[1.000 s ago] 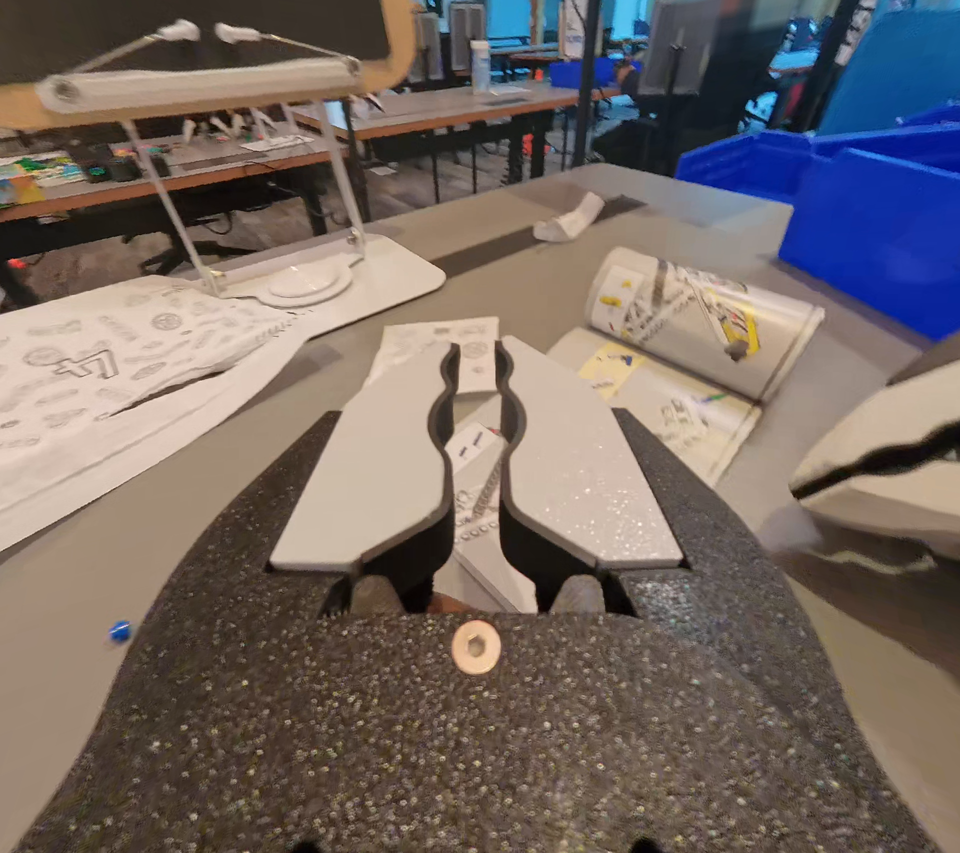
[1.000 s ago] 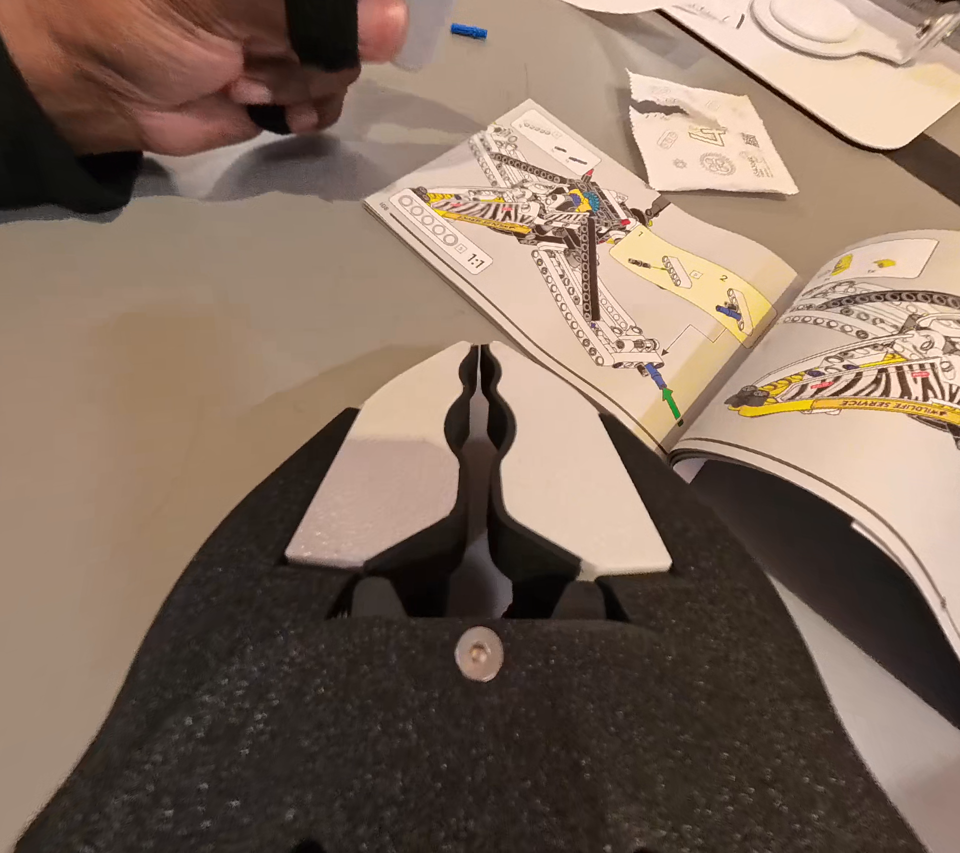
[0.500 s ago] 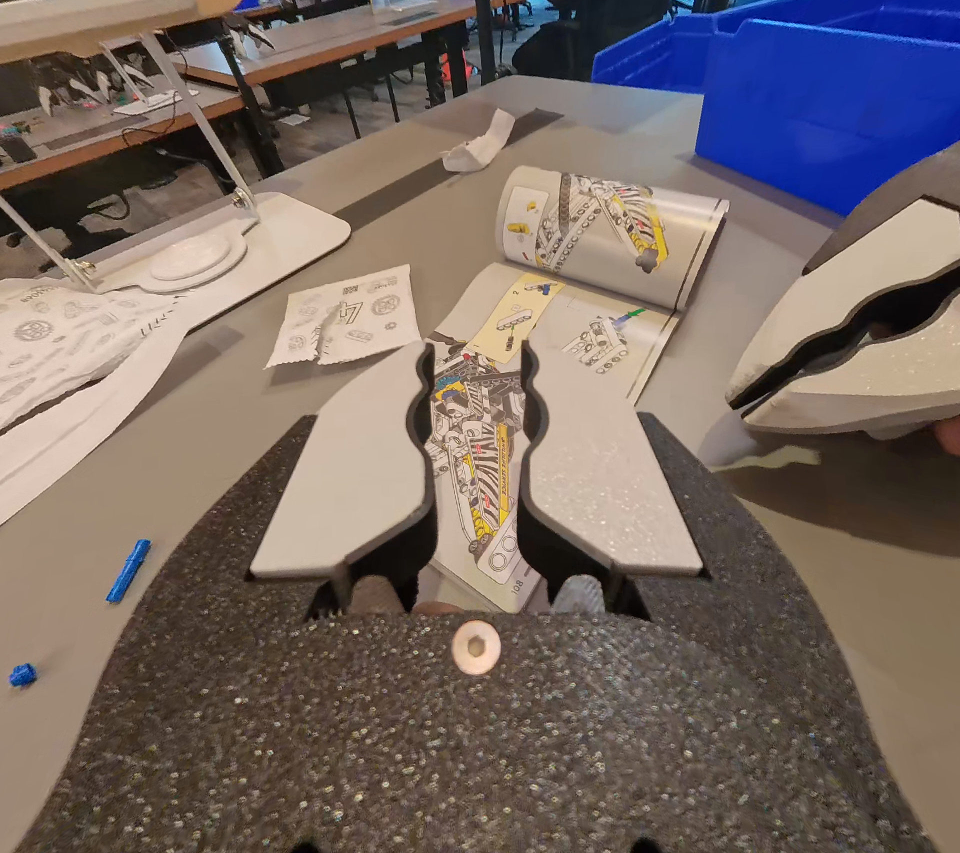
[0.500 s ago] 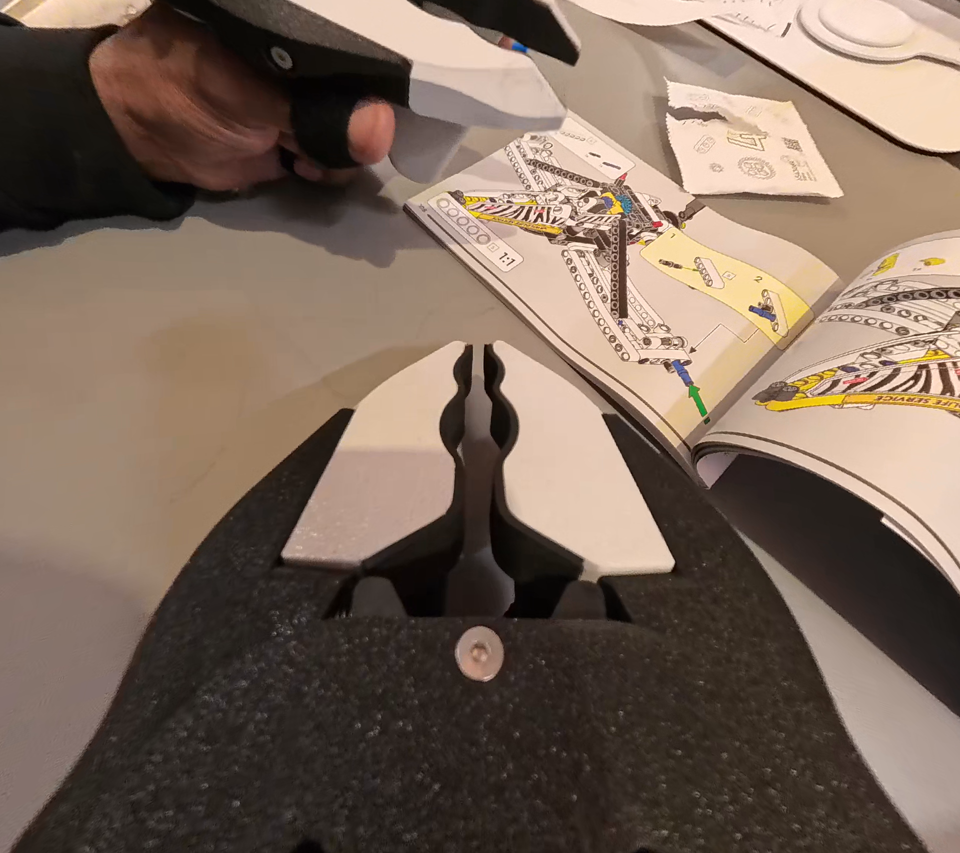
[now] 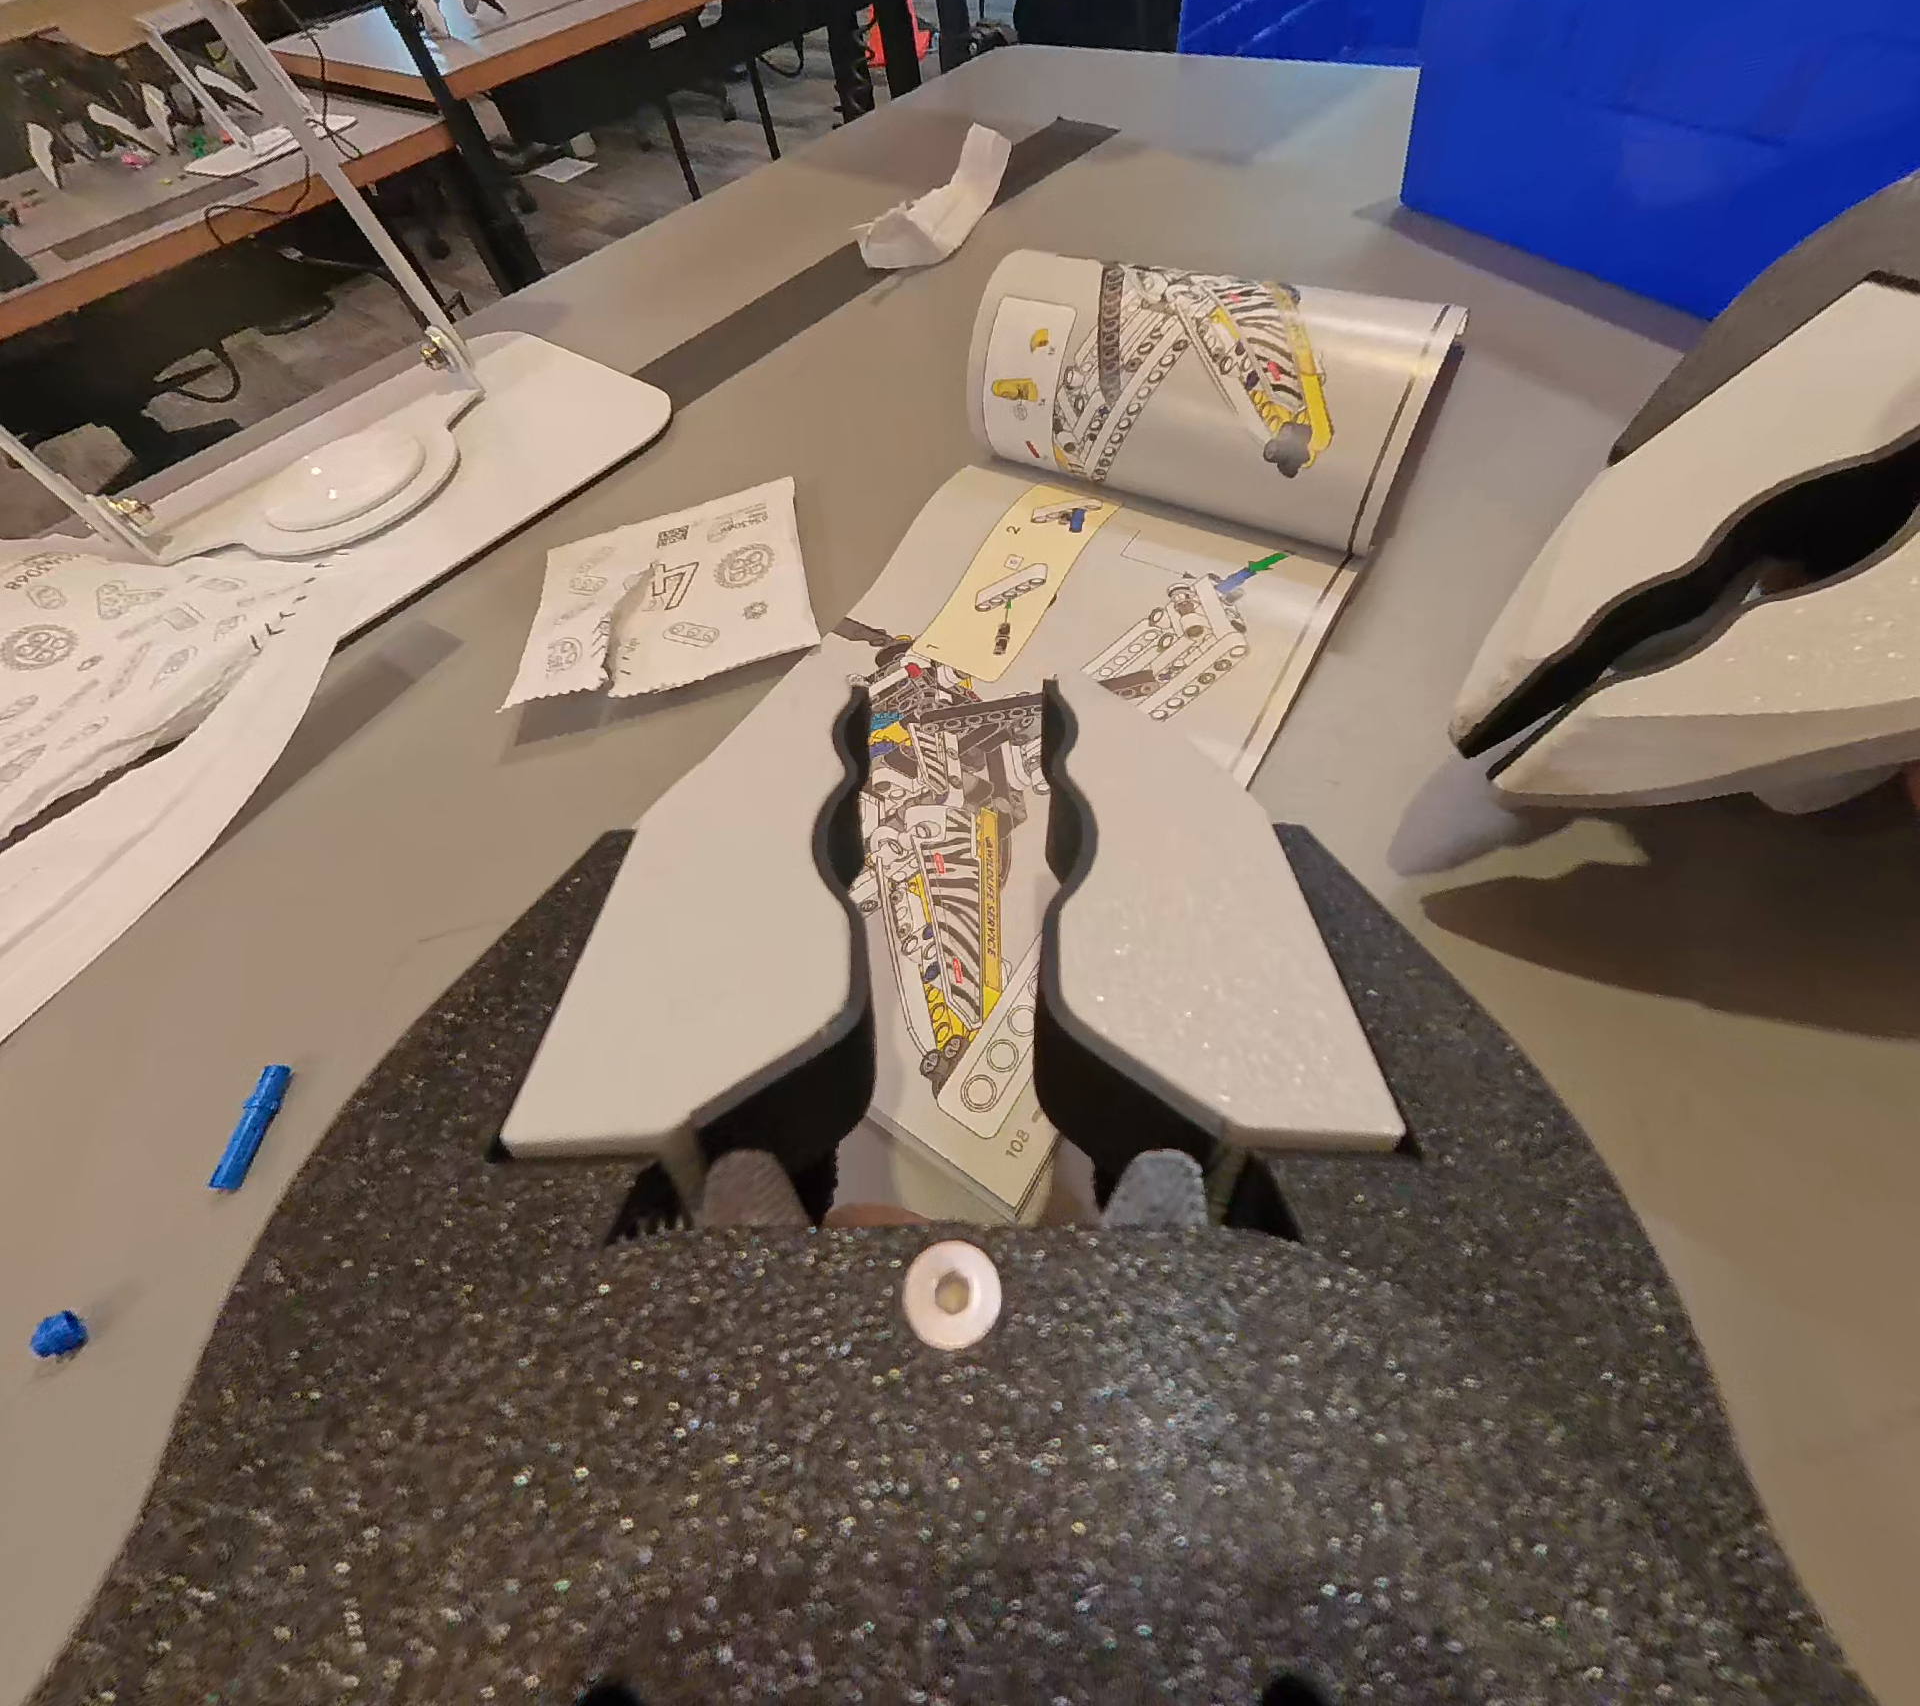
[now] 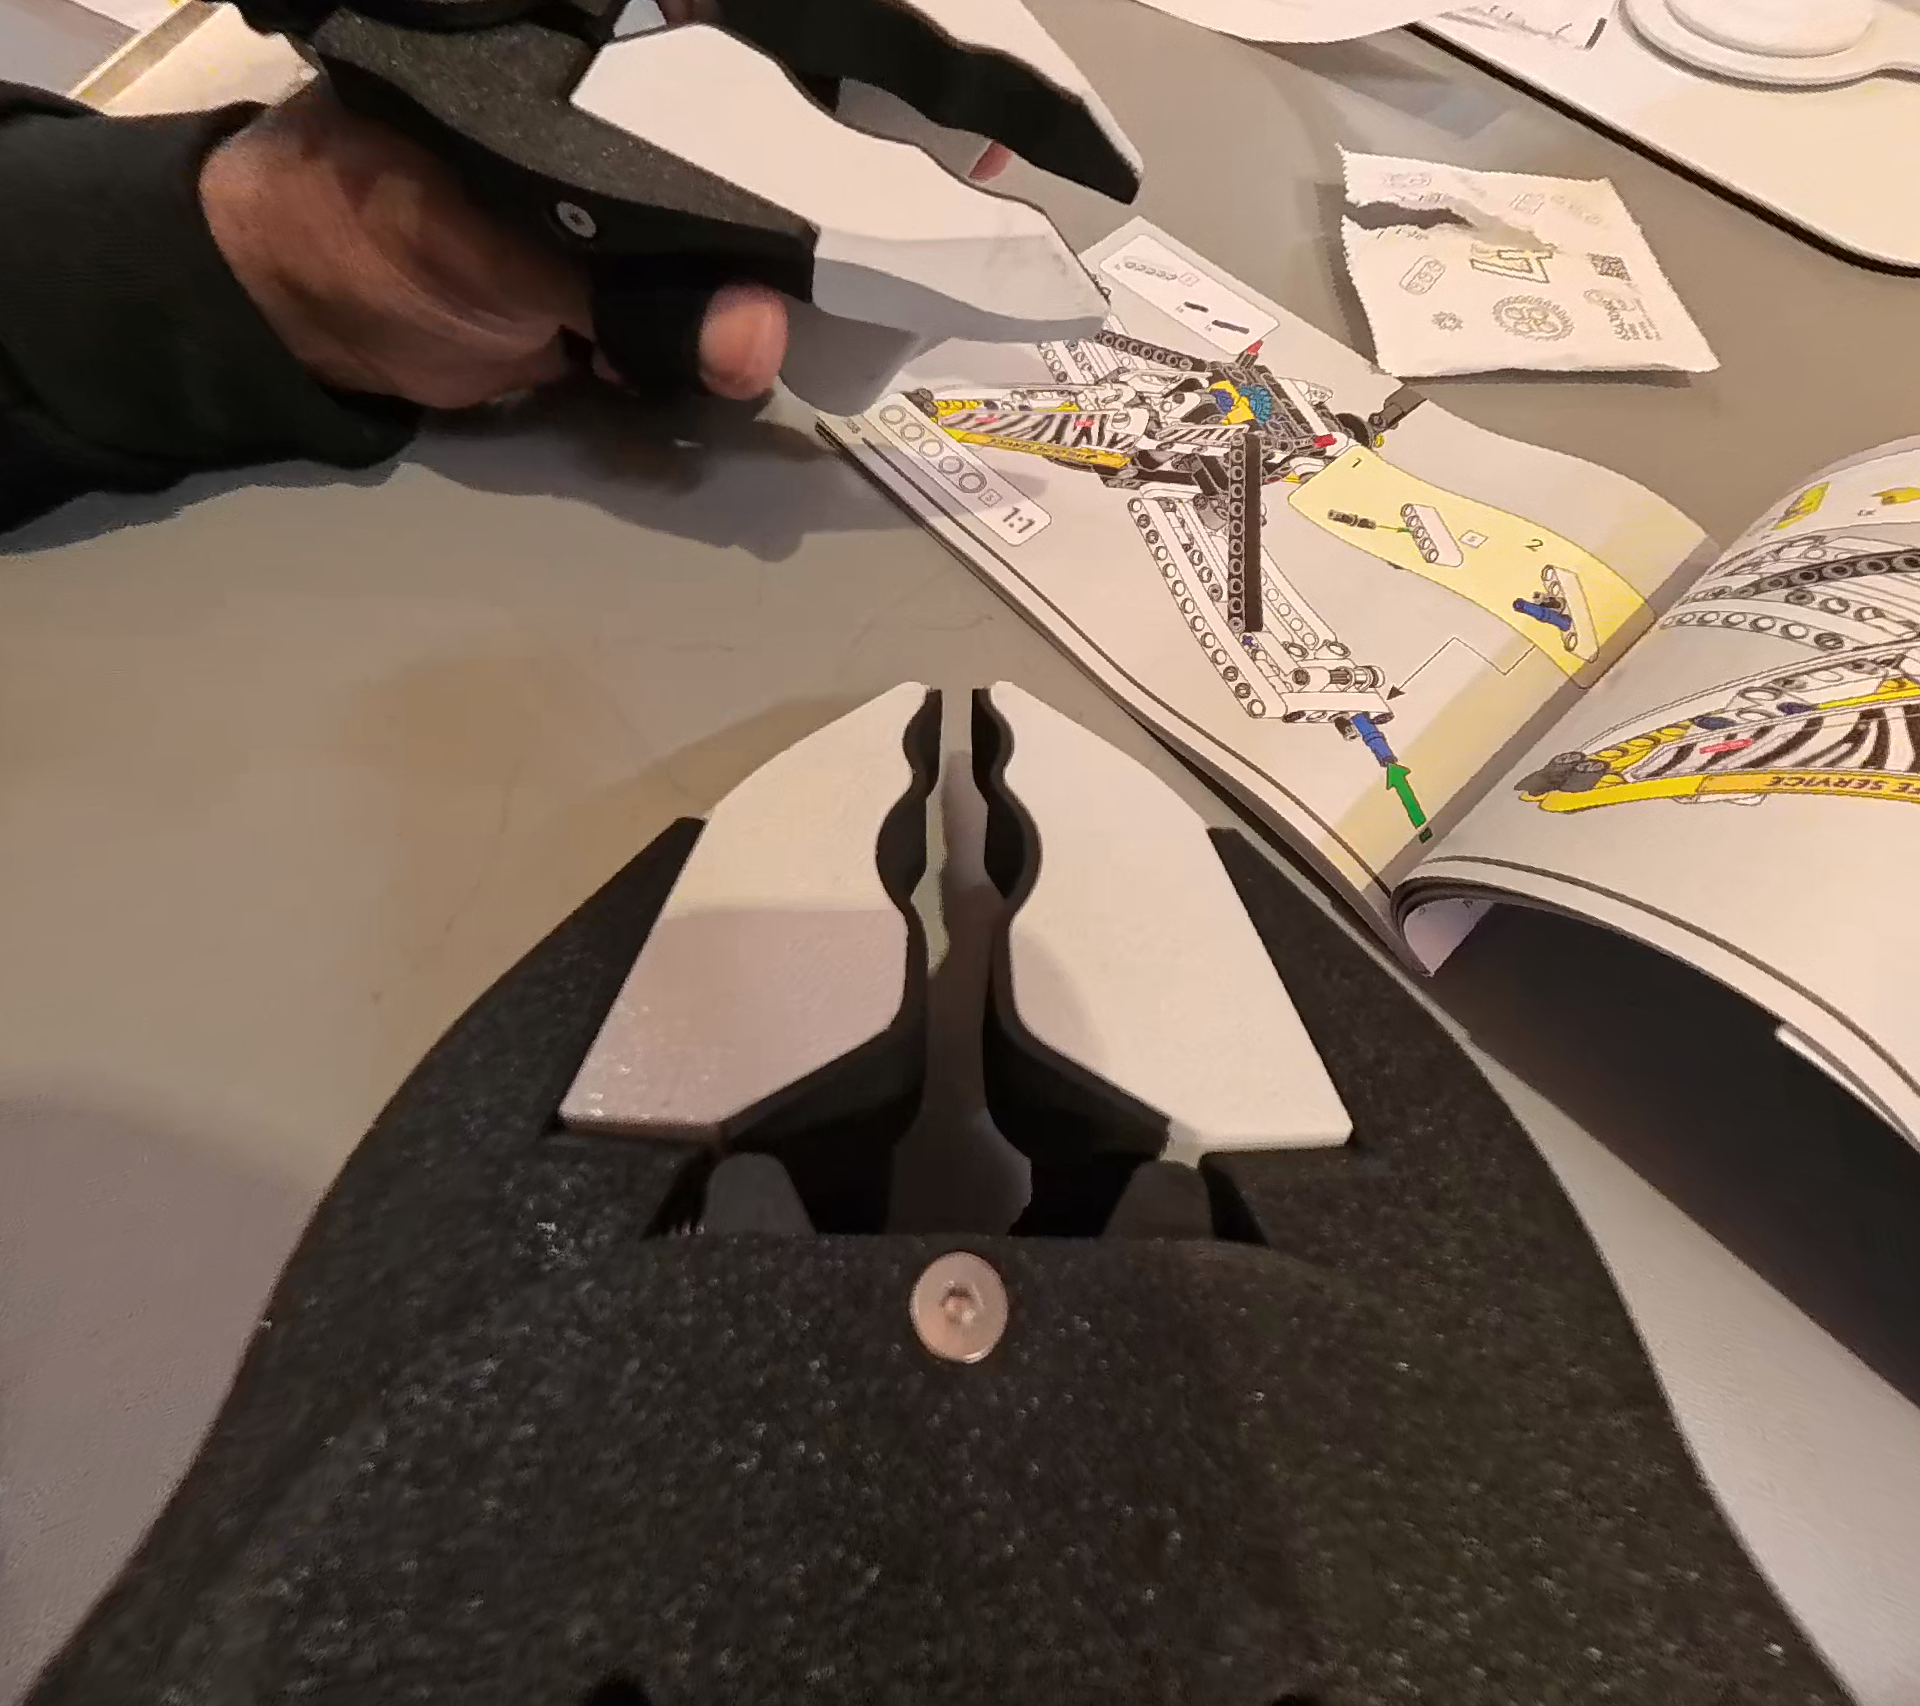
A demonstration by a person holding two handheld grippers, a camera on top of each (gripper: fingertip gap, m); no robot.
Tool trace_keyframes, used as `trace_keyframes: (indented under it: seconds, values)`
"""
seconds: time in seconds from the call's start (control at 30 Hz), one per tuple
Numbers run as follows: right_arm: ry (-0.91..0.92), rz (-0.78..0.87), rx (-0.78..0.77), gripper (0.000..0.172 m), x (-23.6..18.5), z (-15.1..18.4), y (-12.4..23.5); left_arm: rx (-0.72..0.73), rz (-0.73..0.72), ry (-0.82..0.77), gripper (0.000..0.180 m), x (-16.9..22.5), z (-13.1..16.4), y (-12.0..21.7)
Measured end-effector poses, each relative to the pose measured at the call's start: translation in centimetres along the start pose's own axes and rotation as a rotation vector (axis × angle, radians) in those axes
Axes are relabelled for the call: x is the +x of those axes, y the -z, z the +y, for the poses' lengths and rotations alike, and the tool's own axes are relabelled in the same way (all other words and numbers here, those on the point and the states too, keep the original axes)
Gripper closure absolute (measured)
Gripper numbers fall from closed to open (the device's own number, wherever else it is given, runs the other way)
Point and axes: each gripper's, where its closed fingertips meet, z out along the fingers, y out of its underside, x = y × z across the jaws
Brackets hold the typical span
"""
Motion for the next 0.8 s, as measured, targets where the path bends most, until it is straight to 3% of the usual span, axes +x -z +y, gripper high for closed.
trace_keyframes:
  seconds: [0.8]
  values:
    - [-0.015,-0.008,-0.006,0.165,0.05,0.11,-0.01,-0.032,-0.005,-0.013,0.149,0.21,0.47,0.14]
